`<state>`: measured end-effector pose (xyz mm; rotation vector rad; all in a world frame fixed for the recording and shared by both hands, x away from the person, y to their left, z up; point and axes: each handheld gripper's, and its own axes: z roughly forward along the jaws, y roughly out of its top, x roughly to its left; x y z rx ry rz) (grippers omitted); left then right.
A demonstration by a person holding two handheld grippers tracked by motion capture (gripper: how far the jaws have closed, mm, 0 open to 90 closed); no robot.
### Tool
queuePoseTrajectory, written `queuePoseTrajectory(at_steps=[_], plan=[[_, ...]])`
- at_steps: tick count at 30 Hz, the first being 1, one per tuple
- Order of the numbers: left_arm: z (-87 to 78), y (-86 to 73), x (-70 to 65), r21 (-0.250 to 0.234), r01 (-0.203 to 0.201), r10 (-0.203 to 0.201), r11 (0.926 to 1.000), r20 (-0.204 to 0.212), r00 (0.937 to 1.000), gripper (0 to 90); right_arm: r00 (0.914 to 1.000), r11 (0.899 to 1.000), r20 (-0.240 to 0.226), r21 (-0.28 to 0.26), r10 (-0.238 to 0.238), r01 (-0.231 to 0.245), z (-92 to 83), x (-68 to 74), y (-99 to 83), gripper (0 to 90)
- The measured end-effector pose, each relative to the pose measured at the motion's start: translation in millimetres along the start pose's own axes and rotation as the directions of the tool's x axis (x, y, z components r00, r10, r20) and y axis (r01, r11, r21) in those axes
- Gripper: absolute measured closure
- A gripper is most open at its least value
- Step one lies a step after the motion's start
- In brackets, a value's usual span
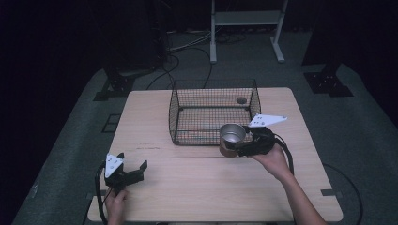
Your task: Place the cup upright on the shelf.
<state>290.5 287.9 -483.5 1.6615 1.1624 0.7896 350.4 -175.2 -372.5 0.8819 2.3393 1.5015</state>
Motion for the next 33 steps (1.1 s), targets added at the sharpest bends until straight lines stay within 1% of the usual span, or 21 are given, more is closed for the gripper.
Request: queuePoseTrajectory(at_steps=[1,2,3,4,5,8,11,13,15,16,19,21,23,24,26,27,30,31,32,33], plan=[[0.0,0.0,0.0,0.000,0.000,0.000,1.0000,0.000,1.0000,0.0,1.0000,1.000,0.000,0.000,0.000,0.000,0.0,0.0,0.0,18.0],[-0.3,0.0,0.0,0.001,-0.001,0.001,1.0000,0.000,1.0000,0.0,1.0000,1.000,-0.006,-0.005,0.007,-0.008,-0.7,-1.5,4.9,18.0],[-0.3,0.0,0.0,0.001,-0.001,0.001,1.0000,0.000,1.0000,0.0,1.0000,1.000,-0.006,-0.005,0.007,-0.008,-0.7,-1.5,4.9,18.0],[-0.2,0.1,-0.1,0.000,-0.002,0.002,1.0000,-0.002,1.0000,0.0,1.0000,1.000,-0.005,-0.006,0.005,-0.005,-0.9,-3.6,10.4,18.0],[-0.1,0.1,-0.2,-0.001,-0.002,0.002,1.0000,-0.002,1.0000,0.0,1.0000,1.000,-0.005,-0.006,0.005,-0.005,-0.9,-3.6,10.4,18.0],[0.2,0.0,0.0,-0.003,0.000,0.000,1.0000,-0.001,1.0000,0.0,1.0000,1.000,-0.004,-0.004,0.005,-0.005,0.4,-7.0,18.8,18.0],[0.1,-0.1,0.0,-0.003,0.000,0.000,1.0000,0.000,1.0000,0.0,0.9999,1.000,-0.009,-0.004,0.007,-0.007,1.4,-8.4,23.2,18.0],[0.5,-0.1,-0.4,-0.006,0.000,0.000,1.0000,-0.002,1.0000,0.0,0.9998,1.000,-0.016,-0.001,0.014,-0.014,2.9,-9.8,26.3,18.0],[0.4,0.0,-0.2,-0.001,-0.006,0.006,1.0000,-0.001,1.0000,0.0,0.9987,0.999,-0.034,-0.001,0.038,-0.038,5.2,-12.8,29.2,18.0],[0.6,0.0,-0.1,-0.001,-0.005,0.005,1.0000,0.000,1.0000,0.0,0.9983,0.999,-0.035,0.002,0.046,-0.046,7.6,-15.2,32.1,18.0],[0.4,0.0,-0.1,-0.002,-0.005,0.005,1.0000,0.000,1.0000,0.0,0.9978,0.999,-0.040,0.001,0.054,-0.054,9.2,-17.2,35.1,18.0],[0.5,0.0,-0.1,-0.002,-0.007,0.007,1.0000,0.000,1.0000,0.0,0.9982,0.999,-0.034,0.005,0.049,-0.049,11.1,-19.2,41.6,18.0],[0.5,0.0,0.0,-0.002,-0.007,0.007,1.0000,0.001,1.0000,0.0,0.9983,0.999,-0.033,0.007,0.048,-0.048,11.7,-19.6,43.5,18.0],[0.4,0.0,0.2,0.000,-0.006,0.006,1.0000,0.001,1.0000,0.0,0.9991,0.999,-0.022,0.017,0.036,-0.036,13.1,-20.9,49.2,18.0],[0.3,0.0,0.0,-0.002,-0.003,0.003,1.0000,0.001,1.0000,0.0,0.9988,0.999,-0.026,0.019,0.041,-0.040,14.7,-23.4,55.8,18.0],[0.3,0.0,0.0,-0.002,-0.003,0.003,1.0000,0.001,1.0000,0.0,0.9988,0.999,-0.026,0.019,0.041,-0.040,14.7,-23.4,55.8,18.0],[0.7,0.0,0.0,-0.002,-0.006,0.006,1.0000,-0.001,1.0000,0.0,0.9978,0.998,-0.032,0.022,0.058,-0.057,18.6,-28.8,65.2,17.9],[0.7,0.0,0.0,-0.002,-0.006,0.006,1.0000,-0.001,1.0000,0.0,0.9978,0.998,-0.032,0.022,0.058,-0.057,18.6,-28.8,65.2,17.9],[1.0,-0.1,0.2,-0.003,-0.004,0.004,1.0000,-0.002,1.0000,0.0,0.9959,0.997,-0.040,0.017,0.081,-0.080,20.8,-32.0,68.1,17.9],[1.2,0.0,0.4,-0.003,0.000,0.000,1.0000,-0.003,1.0000,0.0,0.9950,0.996,-0.045,0.018,0.089,-0.088,21.8,-34.3,69.4,17.9]])
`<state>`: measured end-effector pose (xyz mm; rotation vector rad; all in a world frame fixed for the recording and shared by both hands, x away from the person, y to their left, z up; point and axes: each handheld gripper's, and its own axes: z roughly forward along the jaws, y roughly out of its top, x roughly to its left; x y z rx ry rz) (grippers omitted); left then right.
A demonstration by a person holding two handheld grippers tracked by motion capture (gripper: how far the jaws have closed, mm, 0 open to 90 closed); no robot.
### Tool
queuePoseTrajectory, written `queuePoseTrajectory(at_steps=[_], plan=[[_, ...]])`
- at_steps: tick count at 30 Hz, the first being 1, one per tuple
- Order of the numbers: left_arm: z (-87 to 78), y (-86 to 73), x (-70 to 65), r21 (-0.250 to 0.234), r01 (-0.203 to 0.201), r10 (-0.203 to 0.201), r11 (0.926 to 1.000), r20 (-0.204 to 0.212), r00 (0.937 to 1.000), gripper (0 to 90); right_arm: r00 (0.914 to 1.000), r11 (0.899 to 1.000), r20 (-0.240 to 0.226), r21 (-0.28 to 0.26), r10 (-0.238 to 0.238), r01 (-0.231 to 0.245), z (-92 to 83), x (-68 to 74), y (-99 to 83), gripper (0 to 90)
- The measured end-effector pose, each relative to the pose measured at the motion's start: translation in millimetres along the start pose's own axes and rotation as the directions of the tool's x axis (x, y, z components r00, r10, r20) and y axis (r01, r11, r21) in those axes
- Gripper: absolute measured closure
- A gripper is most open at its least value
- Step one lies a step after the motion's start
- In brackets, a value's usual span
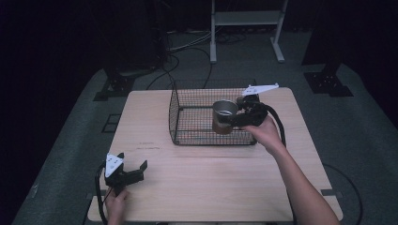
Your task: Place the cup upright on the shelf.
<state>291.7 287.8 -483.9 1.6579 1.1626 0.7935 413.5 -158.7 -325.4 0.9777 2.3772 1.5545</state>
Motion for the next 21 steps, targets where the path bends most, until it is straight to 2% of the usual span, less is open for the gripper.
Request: queuePoseTrajectory(at_steps=[6,7,10,18,21], plan=[[-0.3,0.1,0.5,0.005,-0.001,0.001,1.0000,0.000,1.0000,0.0,0.9995,0.999,0.003,-0.002,0.033,-0.033,5.1,-11.5,7.1,17.9],[-0.2,0.1,0.5,0.005,-0.002,0.002,1.0000,0.000,1.0000,0.0,0.9991,0.999,0.022,0.005,0.037,-0.037,7.5,-16.7,10.5,17.9],[-0.2,0.1,0.3,0.006,0.002,-0.002,1.0000,0.002,1.0000,0.0,0.9981,0.999,0.034,0.012,0.051,-0.051,11.7,-23.0,15.3,17.9],[0.0,0.1,0.3,0.003,0.001,-0.002,1.0000,0.003,1.0000,0.0,0.9962,0.998,0.073,0.048,0.048,-0.051,27.3,-30.0,29.9,17.9],[-0.1,0.0,0.7,0.001,0.003,-0.003,1.0000,0.004,1.0000,0.0,0.9956,0.996,0.073,0.062,0.059,-0.064,34.4,-32.0,36.1,17.9]])
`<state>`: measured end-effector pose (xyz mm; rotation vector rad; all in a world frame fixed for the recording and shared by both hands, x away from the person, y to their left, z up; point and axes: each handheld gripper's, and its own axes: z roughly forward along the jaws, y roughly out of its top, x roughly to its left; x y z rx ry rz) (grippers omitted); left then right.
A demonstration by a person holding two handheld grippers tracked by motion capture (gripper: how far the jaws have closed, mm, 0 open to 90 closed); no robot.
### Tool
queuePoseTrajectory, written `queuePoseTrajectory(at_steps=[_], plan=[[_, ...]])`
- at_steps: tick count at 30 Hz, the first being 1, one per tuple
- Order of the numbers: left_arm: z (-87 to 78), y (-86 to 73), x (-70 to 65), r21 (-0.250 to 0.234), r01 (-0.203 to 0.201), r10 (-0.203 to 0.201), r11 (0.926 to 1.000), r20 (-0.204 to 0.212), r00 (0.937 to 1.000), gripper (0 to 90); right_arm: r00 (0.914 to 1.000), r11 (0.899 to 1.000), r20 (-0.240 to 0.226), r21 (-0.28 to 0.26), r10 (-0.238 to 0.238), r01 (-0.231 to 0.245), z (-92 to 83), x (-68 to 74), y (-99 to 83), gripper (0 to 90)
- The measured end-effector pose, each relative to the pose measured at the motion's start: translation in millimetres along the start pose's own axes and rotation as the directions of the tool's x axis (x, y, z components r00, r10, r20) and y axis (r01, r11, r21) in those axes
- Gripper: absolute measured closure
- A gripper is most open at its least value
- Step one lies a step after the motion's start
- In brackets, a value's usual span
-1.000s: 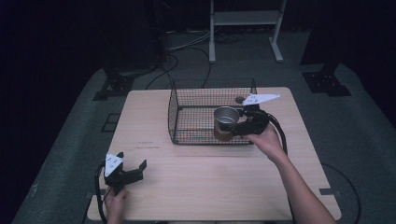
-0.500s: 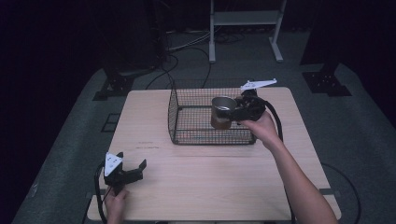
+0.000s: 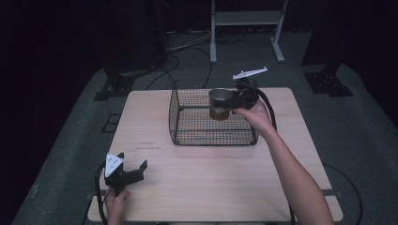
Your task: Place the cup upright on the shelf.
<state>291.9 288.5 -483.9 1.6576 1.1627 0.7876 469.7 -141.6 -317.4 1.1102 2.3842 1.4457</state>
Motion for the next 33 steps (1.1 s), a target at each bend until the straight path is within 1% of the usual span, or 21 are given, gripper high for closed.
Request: queuePoseTrajectory(at_steps=[1,2,3,4,9,10,11,13,17,18,19,21,27,33], plan=[[0.0,0.0,0.0,0.000,0.000,0.000,1.0000,0.000,1.0000,0.0,1.0000,1.000,0.000,0.000,0.000,0.000,0.0,0.0,0.0,17.9],[-0.2,0.0,0.3,-0.001,0.000,0.000,1.0000,0.000,1.0000,0.0,0.9999,1.000,0.015,0.009,-0.007,0.007,5.2,-0.5,4.4,17.9],[-0.2,0.0,0.3,-0.001,0.000,0.000,1.0000,0.000,1.0000,0.0,0.9999,1.000,0.015,0.009,-0.007,0.007,5.2,-0.5,4.4,17.9],[-0.3,0.1,0.6,-0.001,0.002,-0.002,1.0000,0.000,1.0000,0.0,0.9997,1.000,0.022,0.024,-0.009,0.008,9.9,-0.9,8.6,17.9],[-0.7,0.0,1.2,-0.002,0.005,-0.005,1.0000,0.002,1.0000,0.0,0.9997,1.000,0.021,0.027,-0.009,0.009,17.3,-1.0,12.8,17.9],[-0.8,0.0,1.4,-0.005,0.007,-0.007,1.0000,0.004,1.0000,0.0,0.9996,1.000,0.025,0.029,-0.010,0.009,21.9,-2.1,13.7,17.9],[-0.8,0.0,1.4,-0.005,0.007,-0.007,1.0000,0.004,1.0000,0.0,0.9996,1.000,0.025,0.029,-0.010,0.009,21.9,-2.1,13.7,17.9],[-1.1,0.0,1.4,-0.003,0.008,-0.008,1.0000,0.004,1.0000,0.0,0.9997,0.999,0.025,0.042,-0.003,0.002,29.0,-5.0,13.6,17.9],[-1.7,0.1,1.0,0.000,0.005,-0.005,1.0000,0.006,1.0000,0.0,0.9996,0.998,0.028,0.057,-0.006,0.004,37.6,-9.5,12.2,17.9],[-1.9,-0.1,0.7,-0.003,0.003,-0.003,1.0000,0.006,1.0000,0.0,0.9995,0.998,0.032,0.062,-0.008,0.006,40.3,-10.9,11.6,17.9],[-2.1,-0.2,0.2,-0.006,0.002,-0.002,1.0000,0.005,1.0000,0.0,0.9988,0.997,0.047,0.073,-0.008,0.005,44.6,-12.7,10.9,17.9],[-2.1,-0.2,0.3,-0.005,0.002,-0.002,1.0000,0.005,1.0000,0.0,0.9983,0.997,0.055,0.073,-0.015,0.011,47.5,-15.0,10.1,17.9],[-2.2,-0.1,0.9,-0.006,0.008,-0.008,0.9999,0.007,0.9999,0.0,0.9972,0.997,0.074,0.081,-0.003,-0.003,59.6,-23.5,6.3,17.9],[-2.7,-0.2,0.8,-0.014,0.009,-0.009,0.9999,0.007,0.9999,0.0,0.9974,0.996,0.071,0.094,-0.010,0.003,68.8,-28.1,2.6,17.8]])
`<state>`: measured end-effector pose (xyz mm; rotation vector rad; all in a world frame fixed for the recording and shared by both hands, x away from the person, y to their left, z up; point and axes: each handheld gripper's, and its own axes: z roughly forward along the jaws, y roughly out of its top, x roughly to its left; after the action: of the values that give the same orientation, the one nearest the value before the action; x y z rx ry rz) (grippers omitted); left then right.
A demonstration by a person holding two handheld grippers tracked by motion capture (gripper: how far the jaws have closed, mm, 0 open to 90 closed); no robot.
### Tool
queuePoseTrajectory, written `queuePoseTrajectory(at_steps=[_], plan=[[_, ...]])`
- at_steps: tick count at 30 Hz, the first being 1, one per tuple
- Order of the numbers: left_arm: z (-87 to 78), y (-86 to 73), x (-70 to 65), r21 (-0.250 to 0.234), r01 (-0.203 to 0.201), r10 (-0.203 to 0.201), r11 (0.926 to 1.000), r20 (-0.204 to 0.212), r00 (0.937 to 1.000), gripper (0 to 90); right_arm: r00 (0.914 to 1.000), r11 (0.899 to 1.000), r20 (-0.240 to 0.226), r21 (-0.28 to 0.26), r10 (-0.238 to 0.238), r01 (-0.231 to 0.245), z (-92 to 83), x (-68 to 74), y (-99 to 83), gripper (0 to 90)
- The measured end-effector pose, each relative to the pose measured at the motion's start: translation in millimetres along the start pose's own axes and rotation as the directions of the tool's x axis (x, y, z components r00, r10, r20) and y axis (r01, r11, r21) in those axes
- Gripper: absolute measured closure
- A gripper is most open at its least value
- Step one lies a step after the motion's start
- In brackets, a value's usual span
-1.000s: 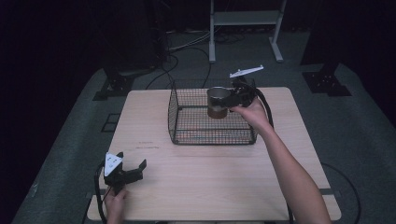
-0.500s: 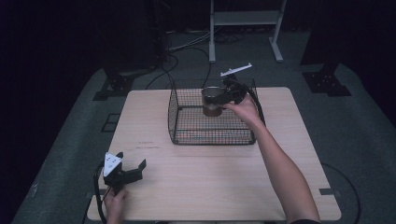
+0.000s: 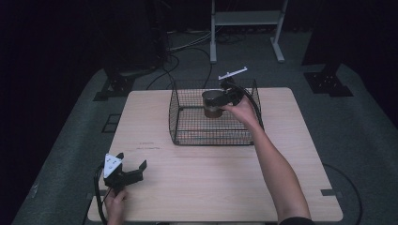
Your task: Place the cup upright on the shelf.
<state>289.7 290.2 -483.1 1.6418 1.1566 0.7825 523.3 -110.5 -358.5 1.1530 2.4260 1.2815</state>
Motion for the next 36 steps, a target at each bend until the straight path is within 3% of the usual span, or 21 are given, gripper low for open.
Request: queuePoseTrajectory(at_steps=[16,23,31,36], plan=[[-0.2,0.0,0.3,-0.004,0.001,-0.001,1.0000,0.002,1.0000,0.0,0.9997,0.998,-0.006,0.060,-0.025,0.025,28.9,-0.7,-7.8,17.8],[-0.4,-0.3,0.5,-0.013,0.007,-0.007,0.9999,0.003,1.0000,0.0,0.9989,0.992,0.011,0.114,-0.046,0.044,38.0,-2.7,-10.9,17.7],[-0.5,-0.3,0.9,-0.013,0.009,-0.009,0.9999,0.004,0.9999,0.0,0.9959,0.978,0.037,0.193,-0.083,0.074,52.4,-3.1,-15.1,17.5],[-0.8,-0.3,1.4,-0.013,0.012,-0.012,0.9998,0.005,0.9999,0.0,0.9957,0.975,0.039,0.209,-0.084,0.074,55.8,-3.8,-16.9,17.4]])
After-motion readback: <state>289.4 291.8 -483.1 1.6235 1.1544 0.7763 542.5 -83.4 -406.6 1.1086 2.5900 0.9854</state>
